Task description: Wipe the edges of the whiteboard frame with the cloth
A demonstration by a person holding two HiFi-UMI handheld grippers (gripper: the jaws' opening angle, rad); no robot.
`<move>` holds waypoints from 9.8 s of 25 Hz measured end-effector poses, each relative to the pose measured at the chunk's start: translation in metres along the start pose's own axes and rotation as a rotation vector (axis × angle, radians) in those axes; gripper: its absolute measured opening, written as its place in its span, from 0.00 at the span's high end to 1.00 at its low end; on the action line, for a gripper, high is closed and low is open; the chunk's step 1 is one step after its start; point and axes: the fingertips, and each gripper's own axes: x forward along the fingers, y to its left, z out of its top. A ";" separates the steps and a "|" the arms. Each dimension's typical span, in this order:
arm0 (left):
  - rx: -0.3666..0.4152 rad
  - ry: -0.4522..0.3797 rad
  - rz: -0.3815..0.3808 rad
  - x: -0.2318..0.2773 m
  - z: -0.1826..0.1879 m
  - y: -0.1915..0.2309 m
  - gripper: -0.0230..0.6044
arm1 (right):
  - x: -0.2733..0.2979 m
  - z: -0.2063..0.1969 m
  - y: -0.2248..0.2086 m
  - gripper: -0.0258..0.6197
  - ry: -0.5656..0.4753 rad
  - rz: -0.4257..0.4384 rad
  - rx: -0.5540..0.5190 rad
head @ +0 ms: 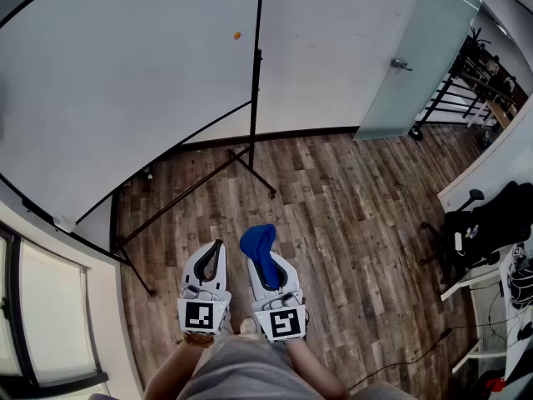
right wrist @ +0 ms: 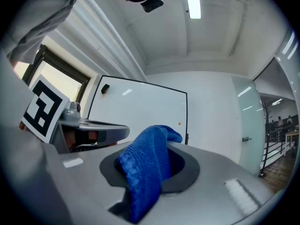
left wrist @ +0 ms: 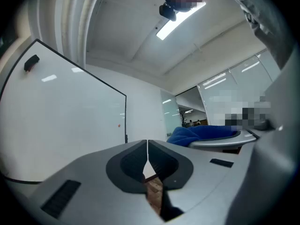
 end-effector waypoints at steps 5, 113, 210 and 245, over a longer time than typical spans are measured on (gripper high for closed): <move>-0.020 0.022 0.000 0.019 -0.007 0.021 0.94 | 0.028 -0.013 -0.004 0.79 0.029 0.007 0.014; -0.187 0.310 0.184 0.634 -0.166 0.313 0.94 | 0.754 -0.440 -0.394 0.78 0.556 0.470 -0.149; -0.144 0.285 0.188 0.578 -0.171 0.349 0.94 | 0.742 -0.429 -0.300 0.79 0.604 0.576 -0.167; -0.161 0.273 0.244 0.513 -0.168 0.393 0.94 | 0.731 -0.421 -0.234 0.79 0.671 0.618 -0.173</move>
